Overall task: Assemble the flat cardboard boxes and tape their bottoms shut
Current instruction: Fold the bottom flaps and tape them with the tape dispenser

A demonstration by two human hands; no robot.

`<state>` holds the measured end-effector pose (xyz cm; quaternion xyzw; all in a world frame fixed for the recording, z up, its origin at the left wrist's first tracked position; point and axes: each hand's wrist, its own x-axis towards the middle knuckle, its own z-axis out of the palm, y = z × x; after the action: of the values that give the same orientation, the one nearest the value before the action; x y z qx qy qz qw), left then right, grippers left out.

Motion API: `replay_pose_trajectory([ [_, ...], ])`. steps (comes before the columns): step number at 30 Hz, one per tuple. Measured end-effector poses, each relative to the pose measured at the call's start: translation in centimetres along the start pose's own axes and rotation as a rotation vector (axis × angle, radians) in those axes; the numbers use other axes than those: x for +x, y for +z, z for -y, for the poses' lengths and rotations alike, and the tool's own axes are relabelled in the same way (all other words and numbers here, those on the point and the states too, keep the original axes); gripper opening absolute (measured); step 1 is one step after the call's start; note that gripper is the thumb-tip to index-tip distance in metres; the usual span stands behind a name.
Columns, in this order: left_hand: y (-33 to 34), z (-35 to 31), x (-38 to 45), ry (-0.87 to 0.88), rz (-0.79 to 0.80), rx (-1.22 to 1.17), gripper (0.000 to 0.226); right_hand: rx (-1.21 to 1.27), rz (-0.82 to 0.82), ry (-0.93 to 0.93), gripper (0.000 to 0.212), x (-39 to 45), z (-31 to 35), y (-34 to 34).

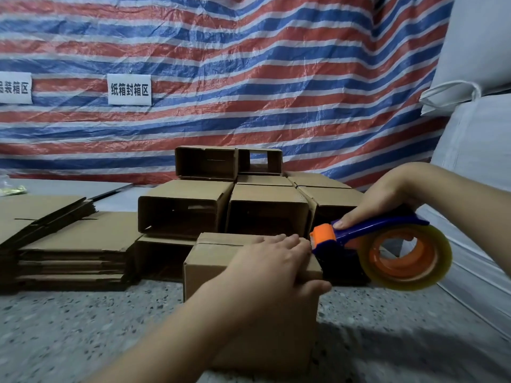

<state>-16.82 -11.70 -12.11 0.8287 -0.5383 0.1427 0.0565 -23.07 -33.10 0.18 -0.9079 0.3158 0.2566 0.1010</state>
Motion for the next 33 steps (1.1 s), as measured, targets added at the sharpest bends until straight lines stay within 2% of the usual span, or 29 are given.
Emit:
replay_pose_trajectory([
  [3,0.8,0.5,0.4,-0.006,-0.016,0.003,0.076,0.048,0.005,-0.034,0.101,0.5,-1.4,-1.1],
  [6,1.0,0.7,0.5,-0.004,-0.026,-0.002,0.078,0.113,-0.002,-0.035,0.105,0.5,-3.6,-2.7],
  [11,1.0,0.5,-0.1,0.005,-0.065,0.008,0.081,-0.224,-0.011,0.070,0.096,1.4,-1.8,-0.8],
  [16,0.4,0.0,-0.2,-0.004,-0.054,0.024,0.080,-0.467,-0.161,0.100,0.074,4.3,2.0,5.3],
  [18,0.4,0.0,-0.1,-0.001,-0.049,0.030,0.074,-0.491,-0.292,0.092,0.069,5.7,1.2,8.2],
  [20,0.5,0.0,-0.2,-0.007,-0.062,0.028,0.070,-0.406,-0.534,0.032,0.063,7.0,-0.3,10.7],
  [22,0.6,0.0,-0.2,-0.011,-0.069,0.025,0.069,-0.283,-0.707,-0.014,0.063,8.5,-1.6,12.9],
  [25,0.7,0.1,-0.4,-0.001,-0.097,0.023,0.070,-0.156,-0.777,-0.003,0.062,10.5,-2.8,16.3],
  [28,0.8,0.2,-0.4,0.007,-0.108,0.026,0.073,-0.142,-0.844,-0.001,0.065,11.5,-3.6,18.8],
  [31,0.8,0.2,-0.3,0.009,-0.107,0.028,0.072,-0.045,-0.812,0.034,0.087,10.7,-3.1,17.7],
  [33,0.7,0.2,-0.3,0.004,-0.111,0.030,0.071,0.158,-0.875,-0.048,0.095,9.3,-2.1,15.5],
])
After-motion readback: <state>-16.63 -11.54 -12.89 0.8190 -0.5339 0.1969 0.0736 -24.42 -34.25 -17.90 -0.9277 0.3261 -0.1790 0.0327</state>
